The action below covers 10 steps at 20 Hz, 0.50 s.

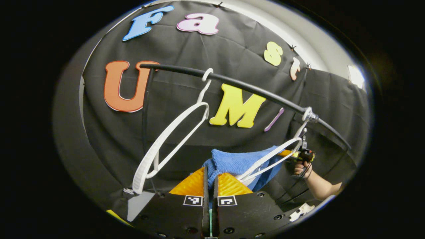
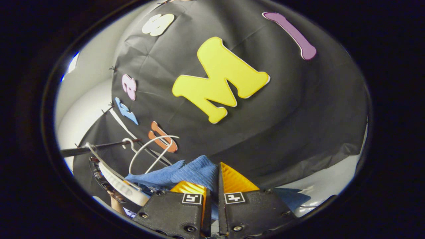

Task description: Grasp the clothes on the hanger with both hands and then place them into the laundry hamper below.

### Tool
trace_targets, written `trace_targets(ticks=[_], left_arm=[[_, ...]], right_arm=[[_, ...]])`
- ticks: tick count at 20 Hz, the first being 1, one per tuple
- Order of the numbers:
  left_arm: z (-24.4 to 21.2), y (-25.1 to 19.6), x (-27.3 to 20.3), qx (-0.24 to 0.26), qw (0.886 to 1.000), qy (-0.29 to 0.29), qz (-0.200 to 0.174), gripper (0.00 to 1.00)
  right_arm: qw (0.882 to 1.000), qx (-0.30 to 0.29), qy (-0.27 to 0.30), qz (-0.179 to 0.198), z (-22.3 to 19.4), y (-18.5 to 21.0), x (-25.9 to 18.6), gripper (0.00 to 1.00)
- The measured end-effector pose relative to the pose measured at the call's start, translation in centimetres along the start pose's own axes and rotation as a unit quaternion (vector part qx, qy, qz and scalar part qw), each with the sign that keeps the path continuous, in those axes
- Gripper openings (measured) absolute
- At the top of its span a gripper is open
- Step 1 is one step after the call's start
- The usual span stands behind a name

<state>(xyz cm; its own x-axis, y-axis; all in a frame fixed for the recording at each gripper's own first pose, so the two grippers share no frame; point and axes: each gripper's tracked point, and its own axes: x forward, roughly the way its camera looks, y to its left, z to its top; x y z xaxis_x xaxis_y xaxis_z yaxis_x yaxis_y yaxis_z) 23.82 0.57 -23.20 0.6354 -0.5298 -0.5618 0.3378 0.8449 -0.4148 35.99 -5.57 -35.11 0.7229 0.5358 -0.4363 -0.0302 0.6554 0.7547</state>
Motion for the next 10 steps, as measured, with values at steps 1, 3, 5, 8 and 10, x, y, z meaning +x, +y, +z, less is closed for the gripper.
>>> trace_targets(ticks=[1,3,5,8,10], left_arm=[[-0.4,0.2,-0.1,-0.003,1.0,0.0,-0.001,0.03],[-1.3,0.3,-0.5,-0.013,1.0,0.0,0.0,0.03],[-2.6,0.4,-0.6,-0.019,1.0,0.003,0.001,0.02],[-4.8,0.7,-0.8,-0.025,1.0,0.009,0.015,0.02],[-6.2,0.8,-1.1,-0.033,0.999,0.009,0.02,0.02]], right_arm=[[1.0,0.008,0.0,0.002,-0.5,-0.2,-0.1,0.12],[1.0,0.028,-0.001,0.009,-1.6,-0.4,-0.6,0.12],[0.999,0.036,0.001,0.006,-2.9,-0.8,-0.8,0.12],[0.999,0.053,0.011,-0.002,-5.3,-1.5,-1.3,0.12],[0.998,0.059,0.017,-0.006,-6.8,-1.6,-1.3,0.12]])
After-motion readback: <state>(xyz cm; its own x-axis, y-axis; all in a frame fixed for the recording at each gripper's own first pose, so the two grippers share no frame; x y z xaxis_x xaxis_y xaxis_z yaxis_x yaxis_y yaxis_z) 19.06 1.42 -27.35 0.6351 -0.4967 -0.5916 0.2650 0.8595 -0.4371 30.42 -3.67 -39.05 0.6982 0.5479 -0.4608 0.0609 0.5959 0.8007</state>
